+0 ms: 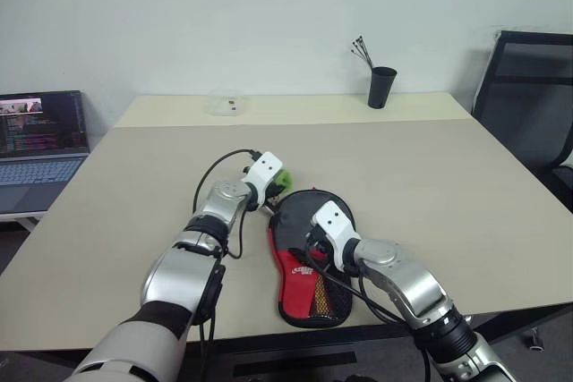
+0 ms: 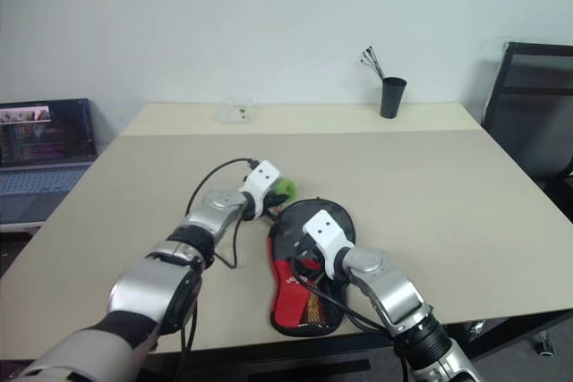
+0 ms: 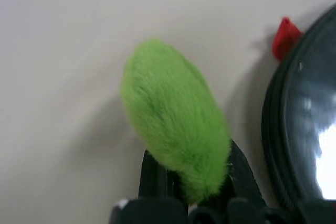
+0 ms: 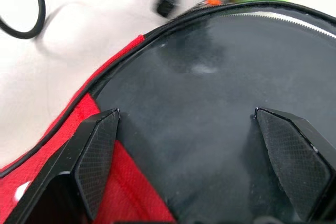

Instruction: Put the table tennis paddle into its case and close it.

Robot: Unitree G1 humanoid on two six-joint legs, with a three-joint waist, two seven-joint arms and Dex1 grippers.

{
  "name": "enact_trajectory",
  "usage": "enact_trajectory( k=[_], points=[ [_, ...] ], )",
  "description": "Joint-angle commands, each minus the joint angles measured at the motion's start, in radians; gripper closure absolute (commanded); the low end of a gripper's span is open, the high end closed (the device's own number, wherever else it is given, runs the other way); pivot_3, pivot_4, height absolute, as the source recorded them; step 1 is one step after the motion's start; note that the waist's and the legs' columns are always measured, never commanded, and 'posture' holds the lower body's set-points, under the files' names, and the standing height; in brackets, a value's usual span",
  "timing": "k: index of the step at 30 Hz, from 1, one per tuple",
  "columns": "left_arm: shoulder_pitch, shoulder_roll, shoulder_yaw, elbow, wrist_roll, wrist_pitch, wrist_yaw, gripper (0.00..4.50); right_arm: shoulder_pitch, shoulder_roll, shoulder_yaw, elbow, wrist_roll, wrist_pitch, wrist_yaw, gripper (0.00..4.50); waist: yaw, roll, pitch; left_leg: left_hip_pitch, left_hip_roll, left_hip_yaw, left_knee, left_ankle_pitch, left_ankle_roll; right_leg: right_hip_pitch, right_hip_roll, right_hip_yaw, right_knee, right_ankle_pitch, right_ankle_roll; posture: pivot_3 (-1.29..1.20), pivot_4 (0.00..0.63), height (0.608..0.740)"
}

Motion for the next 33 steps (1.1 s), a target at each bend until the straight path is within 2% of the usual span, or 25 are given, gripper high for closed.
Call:
enact_trajectory(
  k=[1,12,18,23,26,31,33],
  points=[
    [-0.075,-0.04,-0.011,0.017,0.042,-0.057,0.087,4.47,0.051,-0.015,0.038,0.015,-0.021,0.05,0.008,0.0,0.0,0.0,0.0,0.0,0.0,0.0,0.0,0.0,0.0,0.0,0.0,0.0,0.0,0.0,0.0,0.0,0.15,0.74],
    [-0.157,-0.179,-0.064,0.048,0.162,-0.157,0.176,4.47,0.12,0.005,0.054,-0.057,-0.03,0.098,-0.016,0.0,-0.003,0.0,0.0,0.0,0.0,0.0,0.0,0.0,0.0,0.0,0.0,0.0,0.0,0.0,0.0,0.0,0.15,0.74],
    [-0.208,-0.317,-0.039,0.04,0.135,-0.274,0.044,4.47,0.136,0.028,0.066,-0.071,-0.04,0.112,-0.025,0.0,0.009,-0.001,0.0,0.0,-0.001,0.001,0.0,0.0,0.0,0.0,0.0,-0.001,-0.001,0.0,0.0,0.0,0.15,0.74],
    [-0.223,-0.383,-0.04,0.037,0.136,-0.317,-0.03,4.47,0.142,0.04,0.063,-0.071,-0.044,0.114,-0.032,0.0,0.014,0.0,0.0,0.0,-0.001,0.001,0.0,0.0,0.0,0.0,0.001,-0.001,-0.001,0.0,0.0,0.0,0.15,0.74],
    [-0.204,-0.403,-0.048,0.034,0.138,-0.33,-0.094,4.47,0.144,0.042,0.057,-0.071,-0.044,0.112,-0.036,0.0,0.015,0.0,-0.001,0.0,-0.001,0.001,-0.001,0.0,0.0,0.0,0.001,-0.001,0.0,0.0,0.0,0.0,0.15,0.74],
    [-0.176,-0.385,-0.069,0.038,0.163,-0.319,-0.146,4.47,0.136,0.045,0.051,-0.061,-0.045,0.106,-0.033,0.0,0.015,0.0,-0.001,0.0,-0.001,0.001,0.0,0.0,0.0,0.0,0.001,-0.001,-0.001,0.0,0.0,0.0,0.15,0.74],
    [-0.169,-0.376,-0.069,0.038,0.158,-0.309,-0.172,3.9,0.133,0.048,0.052,-0.056,-0.045,0.103,-0.032,0.0,0.015,0.0,-0.001,0.0,-0.001,0.0,0.0,0.0,0.0,0.0,0.001,-0.001,-0.001,0.0,0.0,0.0,0.15,0.74]
  ],
)
